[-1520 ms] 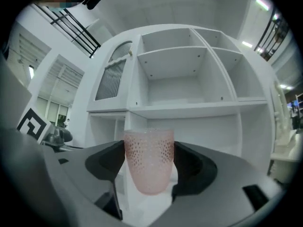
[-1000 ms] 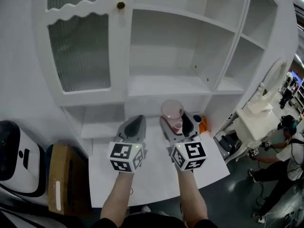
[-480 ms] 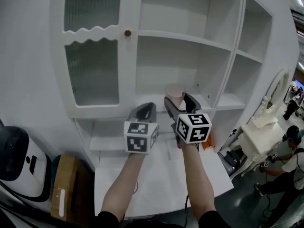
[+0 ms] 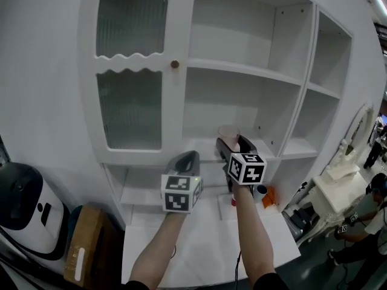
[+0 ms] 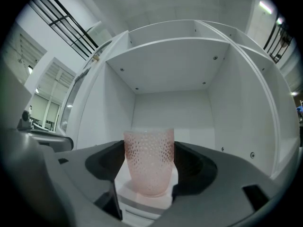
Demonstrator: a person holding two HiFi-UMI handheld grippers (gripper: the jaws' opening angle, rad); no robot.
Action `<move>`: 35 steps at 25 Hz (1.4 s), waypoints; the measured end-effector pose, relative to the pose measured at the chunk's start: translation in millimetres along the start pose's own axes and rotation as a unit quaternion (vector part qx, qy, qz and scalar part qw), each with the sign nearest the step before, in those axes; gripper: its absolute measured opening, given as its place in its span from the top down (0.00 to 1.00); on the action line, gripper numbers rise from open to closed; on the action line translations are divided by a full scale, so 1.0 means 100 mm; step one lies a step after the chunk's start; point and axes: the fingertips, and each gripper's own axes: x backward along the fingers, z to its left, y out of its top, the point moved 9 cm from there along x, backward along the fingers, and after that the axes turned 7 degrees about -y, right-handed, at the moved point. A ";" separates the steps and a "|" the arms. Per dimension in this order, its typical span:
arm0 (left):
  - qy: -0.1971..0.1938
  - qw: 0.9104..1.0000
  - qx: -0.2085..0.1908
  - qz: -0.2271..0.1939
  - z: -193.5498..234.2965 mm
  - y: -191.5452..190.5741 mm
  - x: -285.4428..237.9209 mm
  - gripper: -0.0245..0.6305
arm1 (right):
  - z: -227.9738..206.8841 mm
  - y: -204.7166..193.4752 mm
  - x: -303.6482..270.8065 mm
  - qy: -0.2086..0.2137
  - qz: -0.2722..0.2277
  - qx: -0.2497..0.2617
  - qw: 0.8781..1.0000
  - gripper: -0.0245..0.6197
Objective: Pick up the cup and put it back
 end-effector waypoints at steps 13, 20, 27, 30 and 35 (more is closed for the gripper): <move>-0.005 1.000 0.002 -0.007 0.03 -0.01 -0.04 0.94 | 0.01 -0.02 0.07 -0.011 -0.053 0.015 0.998 0.40; -0.023 1.000 0.007 -0.011 -0.04 -0.07 0.01 0.94 | 0.01 -0.06 0.73 -0.013 -0.129 -0.029 0.991 0.40; -0.028 0.999 -0.016 -0.017 -0.27 -0.32 0.28 0.94 | 0.25 -0.49 1.39 -0.023 -0.099 -0.007 0.995 0.42; -0.031 0.999 -0.031 -0.010 -0.41 -0.54 0.50 0.94 | 0.40 -0.81 1.64 -0.011 -0.075 0.004 0.997 0.51; 0.000 1.000 -0.005 -0.006 -0.50 -0.90 0.83 0.94 | 0.53 -1.11 1.84 -0.002 -0.079 0.013 0.997 0.94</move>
